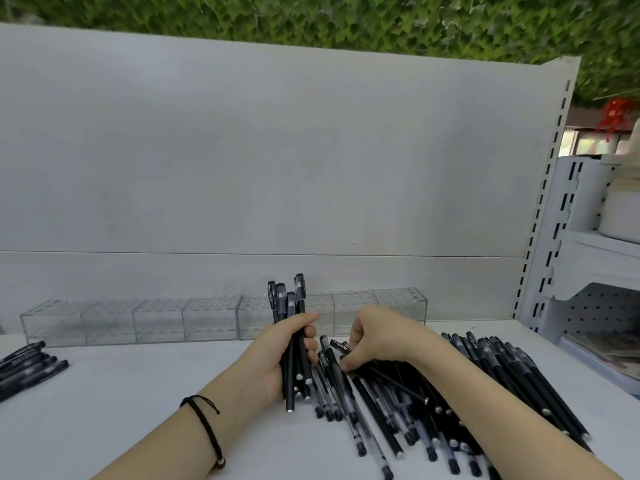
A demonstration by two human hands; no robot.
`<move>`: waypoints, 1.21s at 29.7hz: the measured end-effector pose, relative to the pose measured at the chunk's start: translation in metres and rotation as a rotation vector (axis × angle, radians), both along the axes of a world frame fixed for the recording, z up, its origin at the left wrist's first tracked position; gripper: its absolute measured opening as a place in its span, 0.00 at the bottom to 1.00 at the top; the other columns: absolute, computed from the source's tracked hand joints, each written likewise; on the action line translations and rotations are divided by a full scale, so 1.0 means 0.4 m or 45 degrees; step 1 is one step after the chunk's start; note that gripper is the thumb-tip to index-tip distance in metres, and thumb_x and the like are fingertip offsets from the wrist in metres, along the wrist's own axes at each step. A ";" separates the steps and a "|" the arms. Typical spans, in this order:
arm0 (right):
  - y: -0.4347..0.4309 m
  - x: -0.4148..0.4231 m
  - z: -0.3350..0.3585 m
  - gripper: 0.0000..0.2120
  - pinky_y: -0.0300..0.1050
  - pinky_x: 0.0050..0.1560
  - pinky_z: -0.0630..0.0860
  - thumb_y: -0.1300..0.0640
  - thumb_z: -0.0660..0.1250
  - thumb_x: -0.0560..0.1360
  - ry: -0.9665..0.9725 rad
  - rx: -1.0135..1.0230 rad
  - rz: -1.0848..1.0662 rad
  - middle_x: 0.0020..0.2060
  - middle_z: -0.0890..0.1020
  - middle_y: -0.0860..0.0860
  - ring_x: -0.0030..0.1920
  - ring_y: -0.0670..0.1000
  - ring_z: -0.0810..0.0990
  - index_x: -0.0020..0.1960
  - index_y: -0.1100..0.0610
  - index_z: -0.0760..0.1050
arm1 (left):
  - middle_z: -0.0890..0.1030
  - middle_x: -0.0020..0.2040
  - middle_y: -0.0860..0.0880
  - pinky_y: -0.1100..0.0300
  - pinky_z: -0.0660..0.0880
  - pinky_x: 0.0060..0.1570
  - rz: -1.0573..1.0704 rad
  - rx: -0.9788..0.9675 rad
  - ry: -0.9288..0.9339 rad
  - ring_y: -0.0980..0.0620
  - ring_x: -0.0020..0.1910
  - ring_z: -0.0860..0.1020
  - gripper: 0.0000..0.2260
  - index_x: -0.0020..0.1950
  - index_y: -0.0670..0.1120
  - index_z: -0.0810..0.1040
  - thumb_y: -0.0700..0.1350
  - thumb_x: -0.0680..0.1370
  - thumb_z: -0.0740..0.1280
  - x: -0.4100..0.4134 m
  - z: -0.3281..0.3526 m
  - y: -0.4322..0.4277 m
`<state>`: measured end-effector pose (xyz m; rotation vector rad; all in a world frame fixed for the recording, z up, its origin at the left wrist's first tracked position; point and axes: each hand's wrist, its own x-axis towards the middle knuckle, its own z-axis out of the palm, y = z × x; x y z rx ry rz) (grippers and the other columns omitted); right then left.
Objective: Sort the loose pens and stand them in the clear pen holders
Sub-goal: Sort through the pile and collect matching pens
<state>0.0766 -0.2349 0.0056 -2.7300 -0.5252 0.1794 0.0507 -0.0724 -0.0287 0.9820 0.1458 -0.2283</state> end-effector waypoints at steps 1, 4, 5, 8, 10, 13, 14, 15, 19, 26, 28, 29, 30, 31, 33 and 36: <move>0.001 -0.001 0.001 0.13 0.38 0.33 0.69 0.51 0.78 0.67 -0.001 -0.005 0.004 0.29 0.75 0.46 0.30 0.44 0.72 0.43 0.57 0.79 | 0.70 0.28 0.49 0.65 0.71 0.21 0.002 0.006 0.001 0.55 0.21 0.69 0.11 0.35 0.42 0.71 0.39 0.75 0.70 -0.001 0.000 0.001; 0.003 0.000 0.005 0.13 0.40 0.37 0.71 0.50 0.77 0.67 0.023 -0.041 0.022 0.32 0.78 0.48 0.33 0.47 0.74 0.44 0.58 0.81 | 0.70 0.28 0.49 0.64 0.71 0.21 0.003 0.014 0.008 0.55 0.21 0.69 0.11 0.36 0.42 0.71 0.40 0.75 0.70 -0.002 0.003 0.001; 0.003 -0.001 0.007 0.14 0.40 0.38 0.72 0.49 0.77 0.68 0.038 -0.053 0.025 0.33 0.79 0.48 0.35 0.47 0.75 0.44 0.59 0.82 | 0.70 0.28 0.49 0.64 0.71 0.21 0.003 0.016 0.011 0.55 0.21 0.69 0.11 0.35 0.42 0.71 0.40 0.75 0.70 -0.002 0.003 0.002; 0.003 0.003 0.007 0.16 0.41 0.40 0.73 0.49 0.76 0.69 0.092 -0.042 0.018 0.34 0.80 0.49 0.36 0.47 0.76 0.46 0.62 0.83 | 0.70 0.28 0.49 0.64 0.71 0.21 0.008 0.018 0.021 0.55 0.21 0.69 0.11 0.35 0.42 0.71 0.40 0.75 0.70 -0.004 0.006 0.002; 0.003 0.005 0.003 0.18 0.41 0.40 0.72 0.49 0.76 0.68 0.122 -0.003 -0.013 0.36 0.80 0.50 0.37 0.48 0.76 0.48 0.63 0.83 | 0.70 0.28 0.48 0.64 0.71 0.20 0.011 0.020 0.025 0.55 0.20 0.69 0.11 0.35 0.42 0.71 0.40 0.75 0.70 -0.006 0.007 0.001; -0.002 0.006 0.003 0.19 0.38 0.28 0.64 0.49 0.76 0.67 0.181 0.111 -0.078 0.29 0.74 0.50 0.28 0.48 0.69 0.47 0.64 0.82 | 0.70 0.28 0.48 0.64 0.71 0.20 0.014 -0.014 0.032 0.54 0.21 0.69 0.10 0.37 0.42 0.71 0.39 0.76 0.69 -0.008 0.010 0.000; -0.006 0.008 0.006 0.18 0.37 0.26 0.61 0.48 0.76 0.67 0.211 0.154 -0.101 0.26 0.72 0.50 0.25 0.47 0.66 0.45 0.63 0.82 | 0.70 0.29 0.48 0.65 0.71 0.20 0.013 -0.024 0.037 0.55 0.21 0.69 0.10 0.37 0.42 0.71 0.39 0.76 0.69 -0.008 0.010 -0.001; -0.009 0.010 0.010 0.15 0.37 0.24 0.59 0.49 0.76 0.67 0.242 0.201 -0.117 0.25 0.70 0.49 0.24 0.47 0.64 0.44 0.60 0.81 | 0.70 0.29 0.48 0.65 0.71 0.21 0.009 -0.025 0.043 0.55 0.21 0.69 0.10 0.37 0.42 0.71 0.39 0.76 0.69 -0.009 0.011 0.000; -0.024 0.017 0.021 0.11 0.36 0.23 0.58 0.51 0.76 0.68 0.394 0.432 -0.087 0.22 0.71 0.47 0.22 0.45 0.65 0.38 0.56 0.77 | 0.71 0.28 0.48 0.64 0.72 0.21 -0.001 -0.004 0.066 0.54 0.21 0.70 0.11 0.36 0.42 0.72 0.40 0.75 0.70 -0.011 0.011 0.001; -0.038 0.021 0.029 0.19 0.33 0.20 0.56 0.61 0.70 0.74 0.604 1.106 0.027 0.21 0.71 0.46 0.21 0.43 0.67 0.25 0.54 0.75 | 0.83 0.38 0.40 0.57 0.82 0.39 -0.019 0.008 0.046 0.46 0.34 0.83 0.08 0.40 0.36 0.79 0.39 0.77 0.68 -0.023 0.016 -0.010; -0.036 0.020 0.031 0.20 0.33 0.21 0.57 0.61 0.69 0.75 0.585 1.191 0.029 0.21 0.72 0.45 0.22 0.43 0.67 0.25 0.54 0.76 | 0.84 0.45 0.36 0.52 0.82 0.43 -0.085 -0.003 0.060 0.43 0.38 0.85 0.07 0.42 0.36 0.79 0.38 0.77 0.67 -0.031 0.023 -0.016; -0.034 0.022 0.031 0.20 0.33 0.21 0.56 0.61 0.69 0.75 0.567 1.233 0.023 0.21 0.72 0.45 0.22 0.43 0.66 0.24 0.54 0.76 | 0.84 0.47 0.35 0.50 0.81 0.44 -0.128 0.000 0.056 0.43 0.40 0.85 0.06 0.43 0.36 0.79 0.38 0.77 0.67 -0.037 0.027 -0.019; -0.034 0.024 0.031 0.20 0.34 0.22 0.55 0.60 0.69 0.75 0.549 1.271 0.009 0.21 0.71 0.45 0.22 0.43 0.66 0.24 0.54 0.75 | 0.84 0.48 0.35 0.49 0.81 0.44 -0.162 0.007 0.049 0.42 0.40 0.85 0.06 0.43 0.36 0.79 0.38 0.77 0.67 -0.041 0.029 -0.022; -0.033 0.026 0.030 0.19 0.34 0.22 0.55 0.60 0.69 0.75 0.531 1.301 -0.008 0.21 0.71 0.45 0.23 0.43 0.65 0.25 0.54 0.75 | 0.84 0.47 0.35 0.49 0.82 0.44 -0.188 0.017 0.042 0.42 0.40 0.85 0.07 0.43 0.36 0.80 0.39 0.77 0.67 -0.045 0.031 -0.023; -0.029 0.028 0.026 0.17 0.33 0.21 0.55 0.60 0.70 0.74 0.502 1.333 -0.047 0.22 0.72 0.45 0.23 0.43 0.65 0.27 0.54 0.77 | 0.84 0.47 0.37 0.50 0.82 0.44 -0.251 0.036 0.015 0.42 0.42 0.85 0.07 0.44 0.36 0.81 0.41 0.75 0.68 -0.049 0.032 -0.026; -0.017 0.023 0.016 0.13 0.33 0.21 0.55 0.60 0.70 0.74 0.485 1.329 -0.073 0.23 0.75 0.45 0.23 0.42 0.65 0.31 0.54 0.78 | 0.83 0.55 0.38 0.53 0.82 0.47 -0.371 0.071 -0.049 0.43 0.51 0.84 0.15 0.54 0.36 0.83 0.45 0.73 0.68 -0.048 0.031 -0.025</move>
